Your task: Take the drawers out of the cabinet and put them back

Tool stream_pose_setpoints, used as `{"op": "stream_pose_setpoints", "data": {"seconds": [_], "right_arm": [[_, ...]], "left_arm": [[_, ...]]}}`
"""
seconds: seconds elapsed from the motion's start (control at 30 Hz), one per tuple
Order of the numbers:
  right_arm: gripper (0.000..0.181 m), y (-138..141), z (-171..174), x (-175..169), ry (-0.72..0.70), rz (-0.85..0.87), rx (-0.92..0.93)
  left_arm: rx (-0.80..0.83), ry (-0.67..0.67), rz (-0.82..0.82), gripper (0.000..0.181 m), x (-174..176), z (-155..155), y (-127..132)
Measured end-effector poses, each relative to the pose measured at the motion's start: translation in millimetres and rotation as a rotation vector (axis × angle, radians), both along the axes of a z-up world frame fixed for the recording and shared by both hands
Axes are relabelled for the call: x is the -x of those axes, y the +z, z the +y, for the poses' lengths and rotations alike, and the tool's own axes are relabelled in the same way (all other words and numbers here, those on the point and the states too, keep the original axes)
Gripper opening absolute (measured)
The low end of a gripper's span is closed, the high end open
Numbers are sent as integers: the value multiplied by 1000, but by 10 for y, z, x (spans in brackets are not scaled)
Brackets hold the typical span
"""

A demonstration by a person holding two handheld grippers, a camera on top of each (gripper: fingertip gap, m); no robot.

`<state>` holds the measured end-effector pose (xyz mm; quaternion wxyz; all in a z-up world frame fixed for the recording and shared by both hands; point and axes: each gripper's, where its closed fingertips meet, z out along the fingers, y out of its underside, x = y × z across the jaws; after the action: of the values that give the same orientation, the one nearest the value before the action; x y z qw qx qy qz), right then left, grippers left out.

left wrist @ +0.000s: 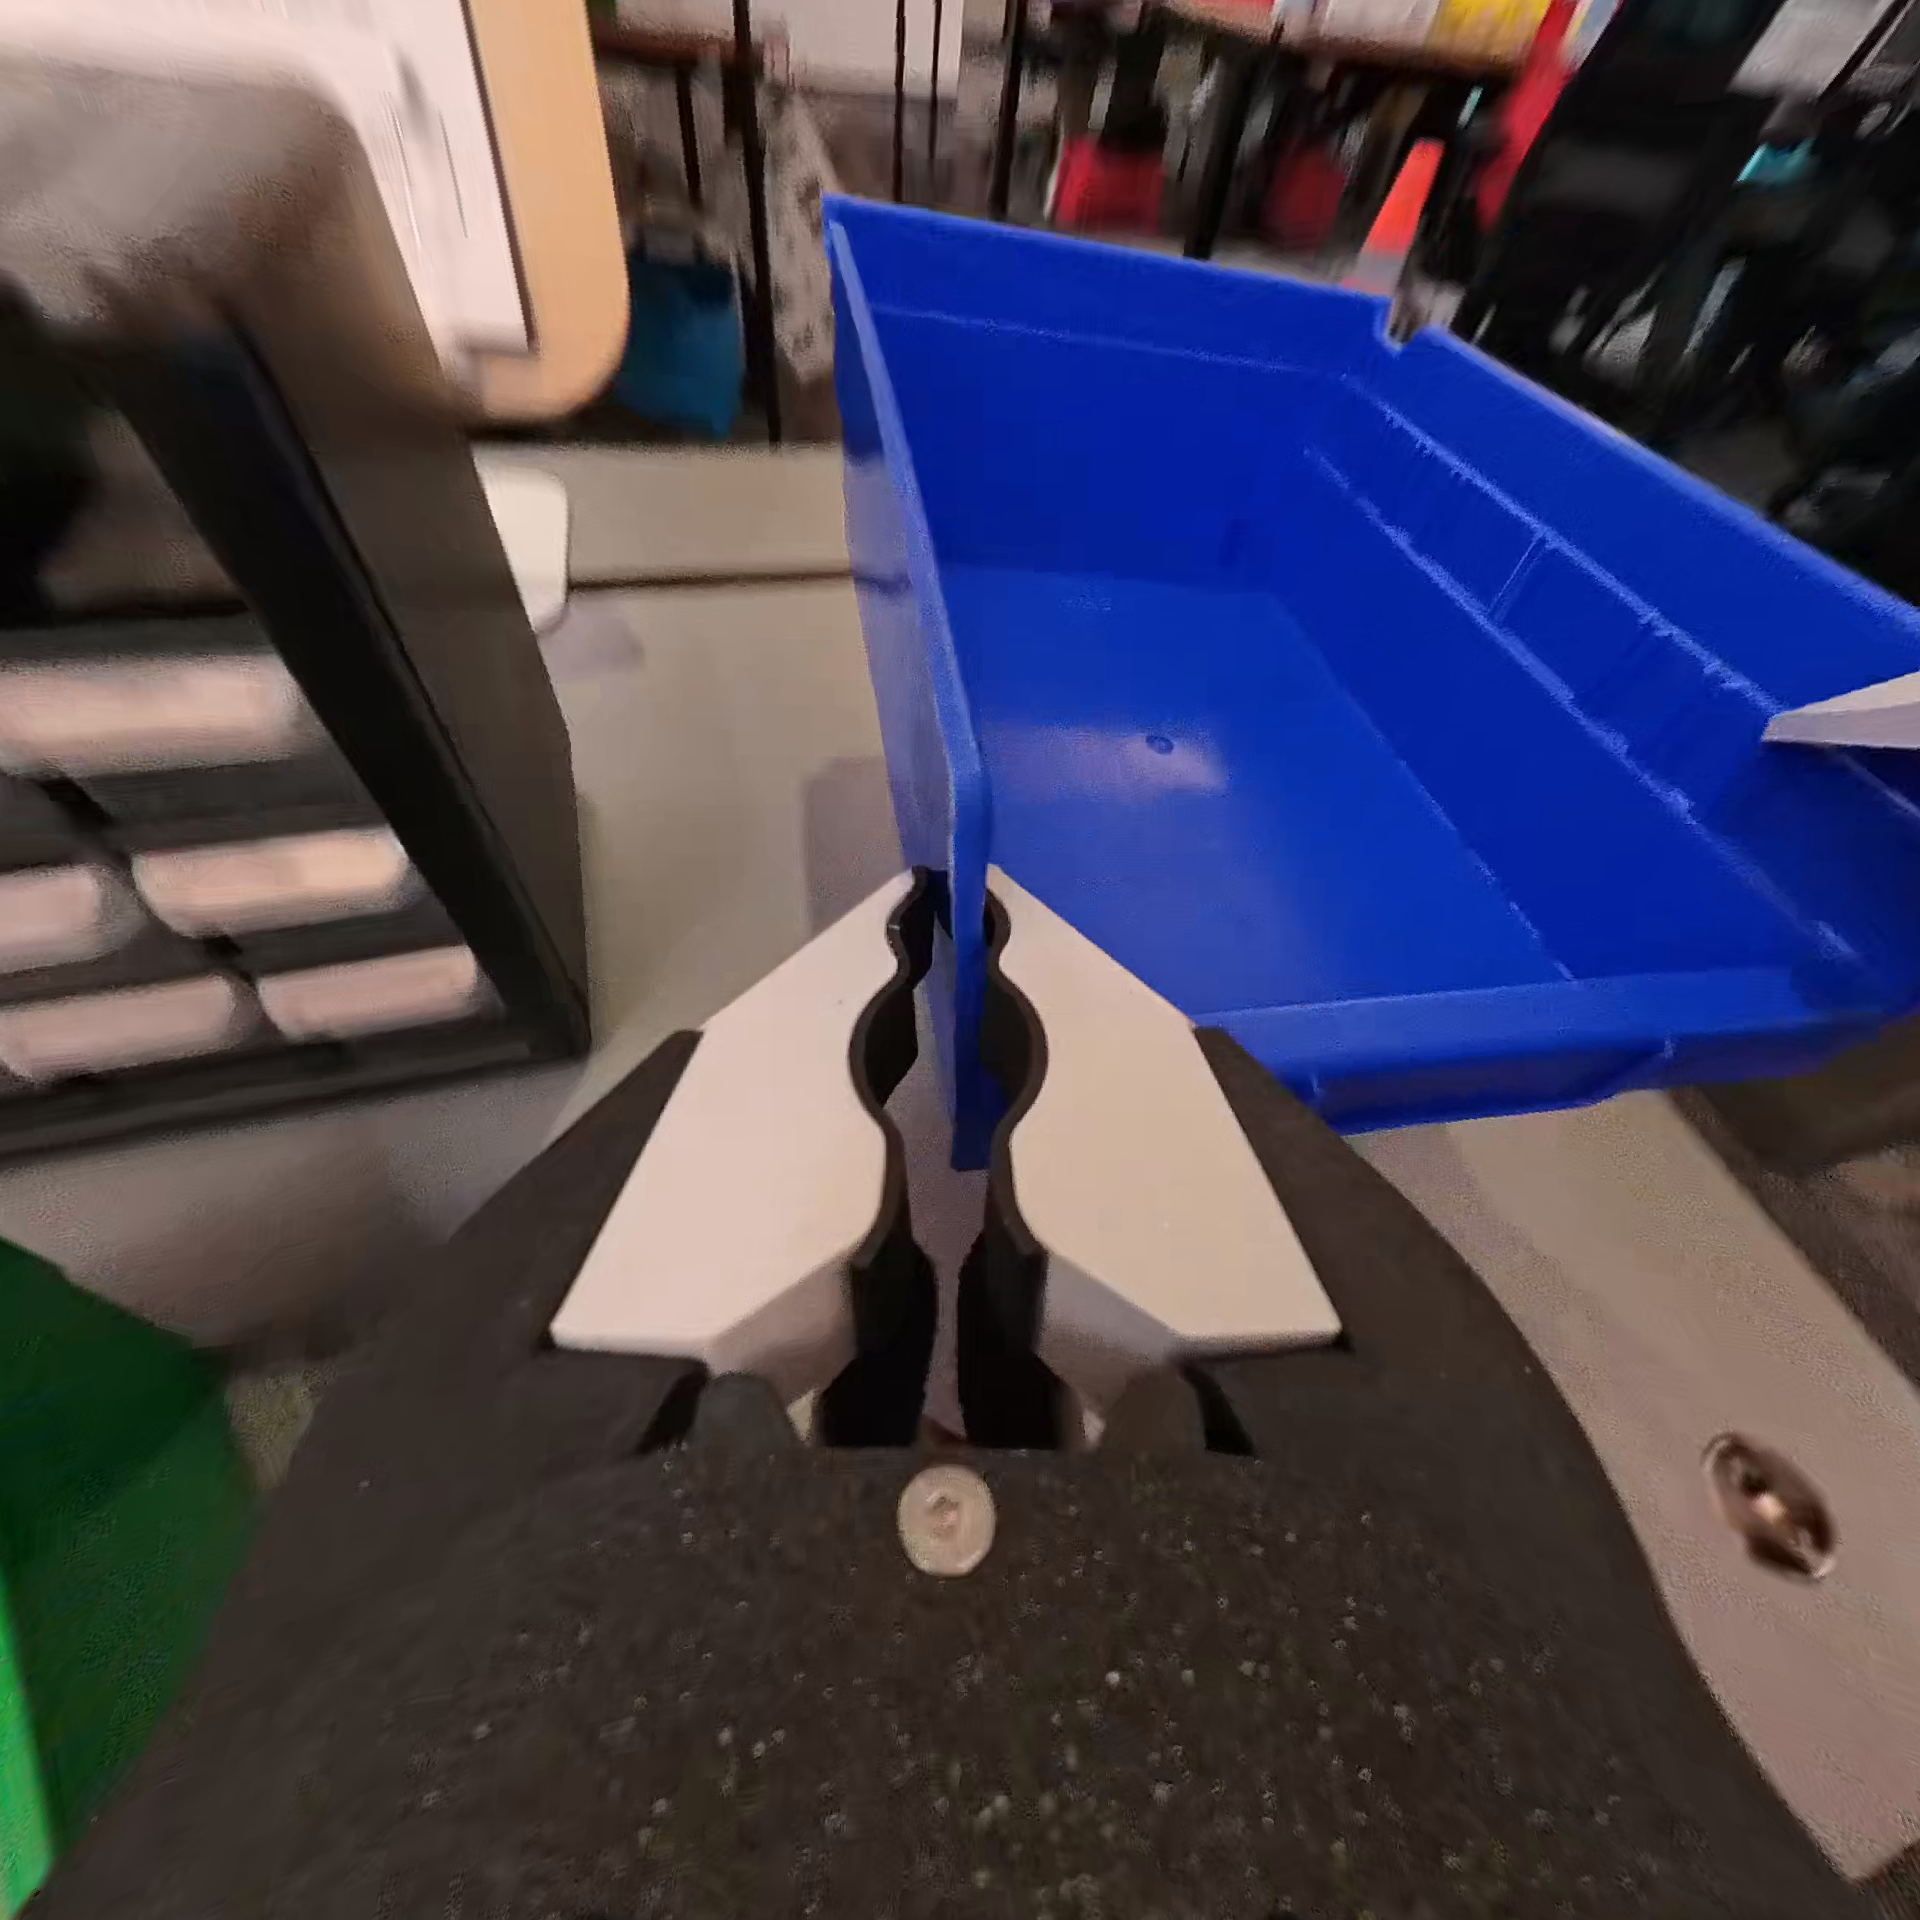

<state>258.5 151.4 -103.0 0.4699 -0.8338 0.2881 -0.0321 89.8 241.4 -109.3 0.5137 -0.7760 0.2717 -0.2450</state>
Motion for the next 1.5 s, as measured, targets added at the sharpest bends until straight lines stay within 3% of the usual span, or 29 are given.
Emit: {"op": "stream_pose_setpoints", "data": {"seconds": [0.1, 0.27, 0.37, 0.57, 0.7, 0.8, 0.87, 0.9, 1.0, 1.03, 1.1, 1.2, 1.27, 1.33, 1.5], "right_arm": [[4, -419, 147, 43, 34, 32, 39], [4, -637, 420, 108, 61, 39, 21], [5, -737, 433, 67, 54, -30, 98], [6, -739, 416, 63, 31, -20, 95], [8, -637, 366, 58, -16, -29, 71], [23, -173, 258, 236, -20, -143, -34], [30, 76, 233, 625, 51, -158, -75], [34, 157, 244, 911, 103, -133, -90], [49, 213, 315, 2129, 398, -8, -84], [52, 126, 284, 2498, 475, 25, -29], [53, -76, 215, 3049, 561, 64, 63], [53, -325, 207, 3523, 639, 152, 156], [52, -467, 296, 3560, 638, 125, 236], [52, -577, 354, 3623, 689, 105, 343], [49, -808, 432, 3740, 753, 63, 569]], "left_arm": [[96, 14, 56, 3, 40, 132, -400], [85, 94, 73, 4, 193, 277, -640], [293, 103, 60, 8, 152, 240, -930], [474, -14, -36, 29, 83, 190, -799], [330, -94, -76, 30, 310, 71, -254], [318, -288, -193, 33, 606, -345, 518], [252, -507, -345, 32, 891, -781, 1355], [166, -570, -337, 32, 1067, -936, 1641], [4, -906, -276, 29, 1746, -1343, 2073], [-31, -985, -222, 30, 2045, -1292, 2020], [-140, -905, -62, 30, 2632, -645, 1679], [-118, -753, 303, 34, 3640, 496, 615], [43, -718, 323, 36, 4112, 896, 23], [192, -738, 218, 40, 4244, 1039, -290], [198, -780, 253, 42, 4215, 1139, -681]]}}
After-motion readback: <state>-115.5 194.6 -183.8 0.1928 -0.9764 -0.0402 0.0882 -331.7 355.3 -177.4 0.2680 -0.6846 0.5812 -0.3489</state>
